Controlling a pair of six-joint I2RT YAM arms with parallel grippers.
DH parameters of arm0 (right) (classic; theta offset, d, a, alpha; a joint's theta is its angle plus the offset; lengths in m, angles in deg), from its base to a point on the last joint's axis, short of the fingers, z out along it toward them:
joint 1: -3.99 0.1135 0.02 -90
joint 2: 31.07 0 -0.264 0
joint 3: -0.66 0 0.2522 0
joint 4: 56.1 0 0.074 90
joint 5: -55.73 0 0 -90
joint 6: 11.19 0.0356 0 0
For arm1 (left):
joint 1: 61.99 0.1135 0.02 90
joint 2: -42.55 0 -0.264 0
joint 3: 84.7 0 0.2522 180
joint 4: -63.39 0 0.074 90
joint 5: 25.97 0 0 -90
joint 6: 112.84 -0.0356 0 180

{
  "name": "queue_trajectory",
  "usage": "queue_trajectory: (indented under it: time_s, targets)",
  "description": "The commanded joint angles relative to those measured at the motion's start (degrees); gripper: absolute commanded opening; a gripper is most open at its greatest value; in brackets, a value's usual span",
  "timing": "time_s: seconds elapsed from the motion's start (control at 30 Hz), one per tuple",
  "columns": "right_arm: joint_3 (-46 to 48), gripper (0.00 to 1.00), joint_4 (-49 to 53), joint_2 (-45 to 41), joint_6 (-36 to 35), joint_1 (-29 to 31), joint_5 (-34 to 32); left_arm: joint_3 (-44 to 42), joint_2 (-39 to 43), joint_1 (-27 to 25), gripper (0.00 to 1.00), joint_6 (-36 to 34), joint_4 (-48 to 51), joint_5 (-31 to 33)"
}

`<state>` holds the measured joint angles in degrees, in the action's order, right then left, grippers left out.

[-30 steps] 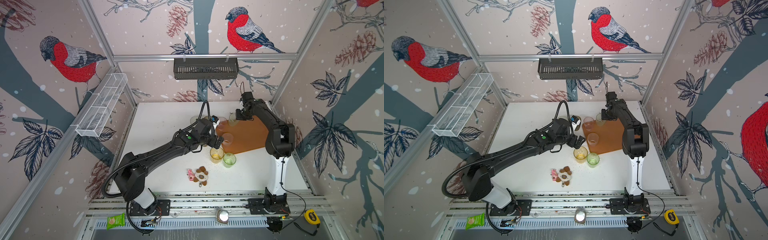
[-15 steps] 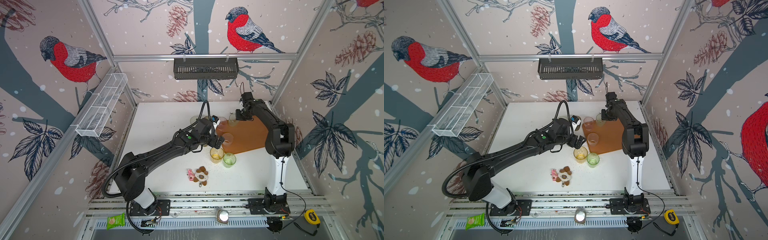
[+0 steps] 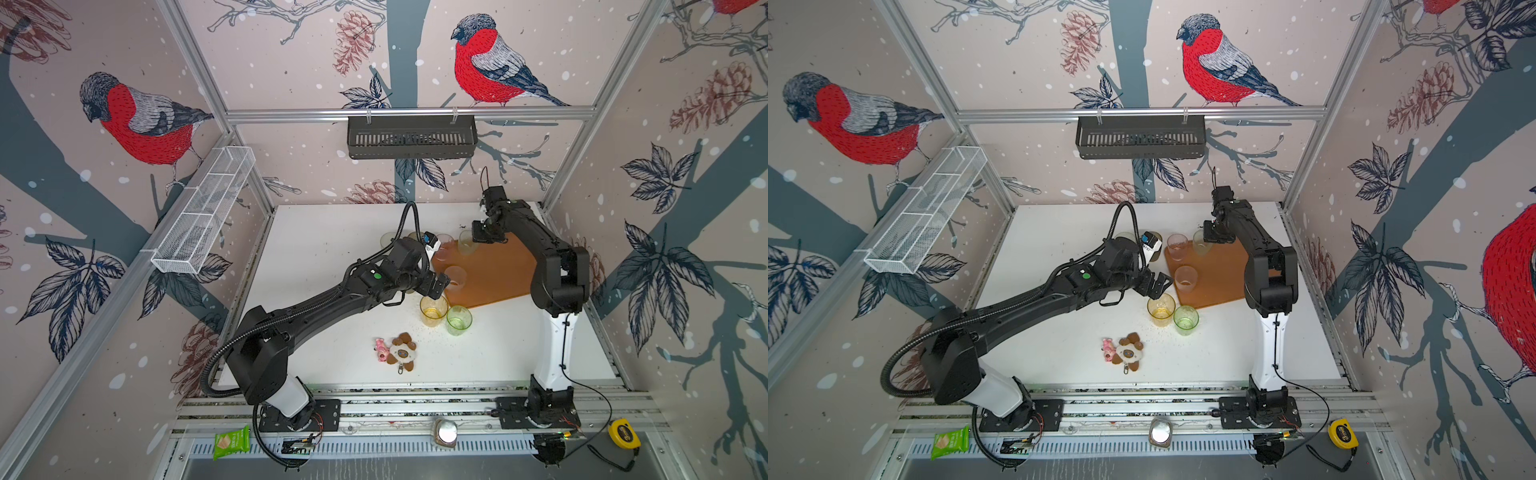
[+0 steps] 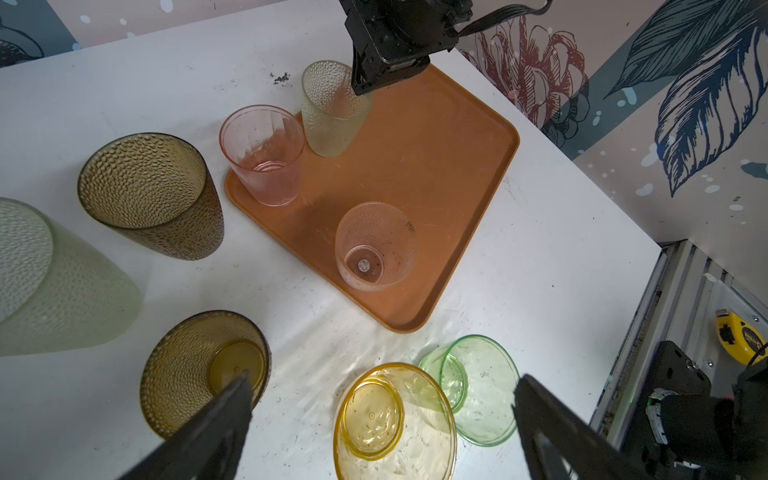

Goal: Place the glasses into the tray
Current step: 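Lower the pale green frosted cup onto the tray's far corner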

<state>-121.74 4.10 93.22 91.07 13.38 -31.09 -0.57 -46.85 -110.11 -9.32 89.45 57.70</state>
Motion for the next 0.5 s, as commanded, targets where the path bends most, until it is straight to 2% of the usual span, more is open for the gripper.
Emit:
queue_trajectory:
  time_s: [0.0,0.47]
  targets:
    - [0.4,0.04,-0.39,-0.21,0.65,0.0,-0.02,-0.26,0.63,0.13,0.98,0.3,-2.14,-1.14]
    - [2.01,0.07,-1.75,-0.56,1.05,-0.35,0.16,-0.87,1.33,0.2,0.98,1.2,-2.36,-1.57]
